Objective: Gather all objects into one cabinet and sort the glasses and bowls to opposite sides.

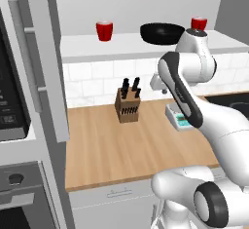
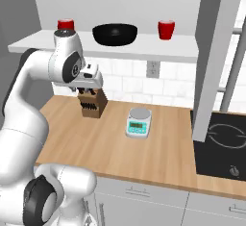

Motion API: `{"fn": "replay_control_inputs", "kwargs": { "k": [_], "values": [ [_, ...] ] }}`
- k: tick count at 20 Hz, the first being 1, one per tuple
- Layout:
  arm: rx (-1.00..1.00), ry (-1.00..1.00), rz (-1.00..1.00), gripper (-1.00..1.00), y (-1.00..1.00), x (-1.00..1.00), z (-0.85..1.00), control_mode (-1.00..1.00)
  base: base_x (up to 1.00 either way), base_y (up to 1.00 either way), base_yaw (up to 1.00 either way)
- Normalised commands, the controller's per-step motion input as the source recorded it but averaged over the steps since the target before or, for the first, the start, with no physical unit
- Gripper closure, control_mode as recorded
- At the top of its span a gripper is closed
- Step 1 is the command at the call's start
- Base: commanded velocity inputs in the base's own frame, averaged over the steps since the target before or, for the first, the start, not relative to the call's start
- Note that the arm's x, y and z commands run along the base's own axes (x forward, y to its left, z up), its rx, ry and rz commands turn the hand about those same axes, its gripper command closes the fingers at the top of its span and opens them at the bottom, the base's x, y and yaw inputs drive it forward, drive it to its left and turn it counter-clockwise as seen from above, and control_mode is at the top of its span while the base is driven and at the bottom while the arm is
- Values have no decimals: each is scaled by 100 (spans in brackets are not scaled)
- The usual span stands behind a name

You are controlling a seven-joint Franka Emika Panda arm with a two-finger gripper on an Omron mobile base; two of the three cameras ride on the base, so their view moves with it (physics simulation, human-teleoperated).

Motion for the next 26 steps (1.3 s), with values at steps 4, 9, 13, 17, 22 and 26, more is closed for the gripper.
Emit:
{"fn": "replay_control_inputs", "kwargs": {
  "k": [4,9,13,17,22,26],
  "values": [
    [0,0,0,-100,0,0,0,100,-3,0,0],
    [0,0,0,-100,0,0,0,100,-79,-23,0],
    [0,0,0,-100,0,0,0,100,-91,-27,0],
    [0,0,0,-100,0,0,0,100,-79,-22,0],
    [0,0,0,-100,0,0,0,100,-66,-15,0],
    [0,0,0,-100,0,0,0,100,-51,-10,0]
  ]
}}
